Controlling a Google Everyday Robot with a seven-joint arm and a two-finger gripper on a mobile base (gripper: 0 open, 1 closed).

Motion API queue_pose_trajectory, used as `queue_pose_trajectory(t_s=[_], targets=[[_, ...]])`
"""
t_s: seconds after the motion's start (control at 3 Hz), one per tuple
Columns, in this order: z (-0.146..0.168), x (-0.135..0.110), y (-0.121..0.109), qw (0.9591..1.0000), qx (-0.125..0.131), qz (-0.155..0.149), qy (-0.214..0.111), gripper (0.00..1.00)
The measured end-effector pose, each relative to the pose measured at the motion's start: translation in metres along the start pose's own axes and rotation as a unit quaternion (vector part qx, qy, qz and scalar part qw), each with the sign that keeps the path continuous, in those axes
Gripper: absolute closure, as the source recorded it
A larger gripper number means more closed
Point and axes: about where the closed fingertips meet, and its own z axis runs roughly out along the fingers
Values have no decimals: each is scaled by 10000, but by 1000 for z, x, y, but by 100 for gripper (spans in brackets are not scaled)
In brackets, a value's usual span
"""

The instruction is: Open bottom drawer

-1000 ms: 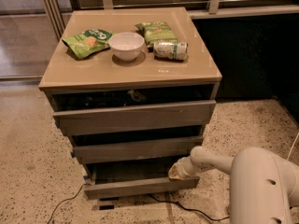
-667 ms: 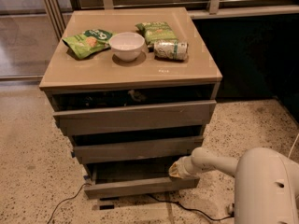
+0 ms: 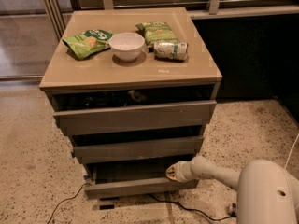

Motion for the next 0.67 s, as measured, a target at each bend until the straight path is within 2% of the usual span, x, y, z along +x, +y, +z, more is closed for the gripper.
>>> queue_pose_trajectory(t_s=[0.67], targets=[[13,-1,-3,10000,-32,-13,-94,100]])
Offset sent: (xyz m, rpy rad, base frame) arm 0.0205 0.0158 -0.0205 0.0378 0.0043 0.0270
